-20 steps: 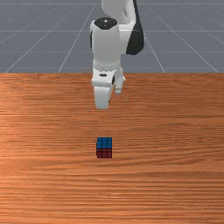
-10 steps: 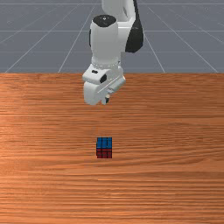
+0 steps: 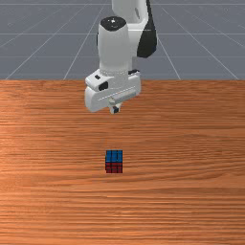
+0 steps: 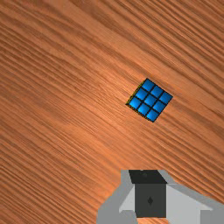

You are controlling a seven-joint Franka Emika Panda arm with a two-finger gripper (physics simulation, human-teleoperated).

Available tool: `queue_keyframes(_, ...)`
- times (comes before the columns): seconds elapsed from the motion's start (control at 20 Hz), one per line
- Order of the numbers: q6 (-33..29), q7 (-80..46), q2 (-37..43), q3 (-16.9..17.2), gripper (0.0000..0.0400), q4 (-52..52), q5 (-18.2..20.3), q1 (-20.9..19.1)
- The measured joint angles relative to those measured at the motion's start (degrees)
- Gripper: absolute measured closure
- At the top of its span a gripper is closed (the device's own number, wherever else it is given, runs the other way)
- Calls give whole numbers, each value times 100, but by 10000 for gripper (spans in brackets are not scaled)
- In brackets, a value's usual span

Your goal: Rotate the cube till the blue face upward

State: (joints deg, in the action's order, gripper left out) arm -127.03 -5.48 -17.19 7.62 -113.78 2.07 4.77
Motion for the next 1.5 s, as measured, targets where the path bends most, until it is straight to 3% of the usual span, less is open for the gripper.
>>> queue_keyframes(0.7,307,-2836,-601,315,400,794,400,244)
queue_keyframes(0.95,472,-3027,-1621,248,400,1812,603,143)
queue_keyframes(1.5,477,-3090,-2680,146,400,2610,735,38)
